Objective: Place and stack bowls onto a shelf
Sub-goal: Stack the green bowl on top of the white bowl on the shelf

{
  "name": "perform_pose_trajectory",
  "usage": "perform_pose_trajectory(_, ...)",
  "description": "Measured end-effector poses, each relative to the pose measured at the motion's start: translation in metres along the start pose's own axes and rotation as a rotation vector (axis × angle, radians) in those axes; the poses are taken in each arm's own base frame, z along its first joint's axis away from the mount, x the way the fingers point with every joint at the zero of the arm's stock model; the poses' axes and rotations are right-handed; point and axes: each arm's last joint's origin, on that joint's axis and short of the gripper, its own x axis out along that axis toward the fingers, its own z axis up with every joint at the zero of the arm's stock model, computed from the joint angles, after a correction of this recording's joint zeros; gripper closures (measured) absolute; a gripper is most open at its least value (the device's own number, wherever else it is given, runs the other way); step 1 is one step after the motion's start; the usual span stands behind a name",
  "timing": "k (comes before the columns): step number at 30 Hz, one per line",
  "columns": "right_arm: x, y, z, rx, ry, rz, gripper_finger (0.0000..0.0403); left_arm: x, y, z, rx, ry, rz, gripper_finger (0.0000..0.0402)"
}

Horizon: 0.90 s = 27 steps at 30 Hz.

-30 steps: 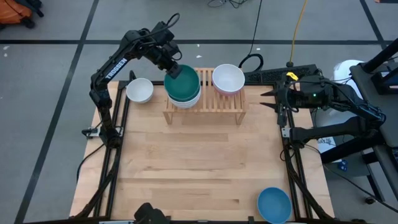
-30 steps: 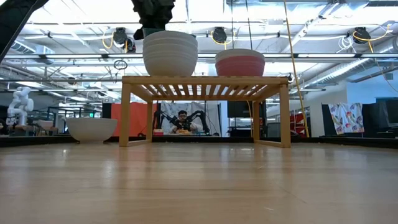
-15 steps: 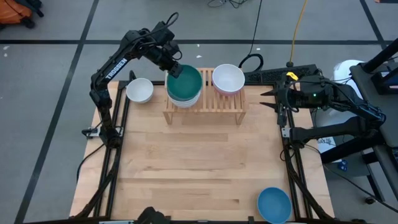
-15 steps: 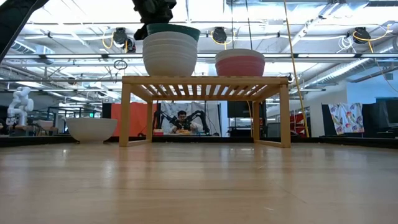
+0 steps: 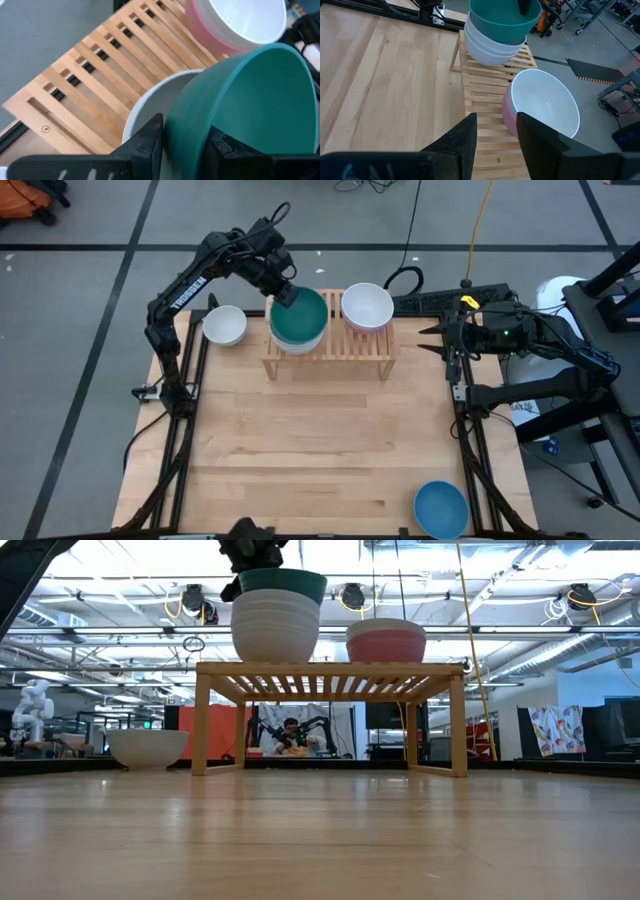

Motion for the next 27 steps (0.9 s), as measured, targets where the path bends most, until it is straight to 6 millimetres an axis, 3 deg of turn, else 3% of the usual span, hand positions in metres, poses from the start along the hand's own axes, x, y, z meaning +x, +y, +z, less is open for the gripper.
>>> perform_pose_trajectory(18,0.0,0.0,0.0,-0.001,0.0,0.0,0.0271,0.007,0.0,-0.007,0.007,0.079,0.01,0.0314)
perform_pose_trajectory(27,0.0,0.0,0.0,0.0,0.0,0.0,0.0271,-0.005,0.0,-0.004,0.001,0.031,0.007,0.0314)
